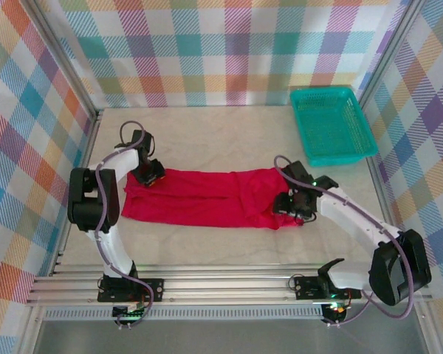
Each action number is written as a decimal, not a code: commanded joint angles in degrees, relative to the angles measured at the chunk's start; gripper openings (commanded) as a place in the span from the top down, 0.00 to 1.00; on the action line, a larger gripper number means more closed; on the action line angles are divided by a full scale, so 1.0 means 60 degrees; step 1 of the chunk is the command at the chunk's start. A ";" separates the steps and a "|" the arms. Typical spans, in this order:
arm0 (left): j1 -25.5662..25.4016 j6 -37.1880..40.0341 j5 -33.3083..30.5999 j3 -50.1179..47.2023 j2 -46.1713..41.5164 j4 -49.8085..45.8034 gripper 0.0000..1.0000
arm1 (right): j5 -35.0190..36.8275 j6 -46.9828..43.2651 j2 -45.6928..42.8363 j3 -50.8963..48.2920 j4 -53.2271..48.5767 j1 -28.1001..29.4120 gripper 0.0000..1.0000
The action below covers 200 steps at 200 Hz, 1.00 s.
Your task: Fold the inside-out t-shirt
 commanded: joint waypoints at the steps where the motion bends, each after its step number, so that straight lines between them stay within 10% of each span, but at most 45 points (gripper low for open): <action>1: -0.0649 0.0029 0.0284 0.0471 -0.1086 -0.0487 0.57 | -0.0859 -0.0108 0.0787 0.1092 0.0974 0.0010 0.40; 94: 0.0895 -0.0884 0.1003 -0.2010 -0.0504 0.1259 0.50 | -0.1678 0.0507 0.4844 0.1414 0.3056 -0.1123 0.37; 150: 0.2598 -0.0767 0.0017 -0.1942 -0.0364 0.0704 0.47 | -0.1487 0.0159 0.5122 0.0978 0.2870 -0.1941 0.37; 200: 0.2485 -0.0382 -0.0352 -0.1247 -0.1877 0.0254 0.40 | -0.1711 -0.0216 0.4406 0.1923 0.1987 -0.1942 0.38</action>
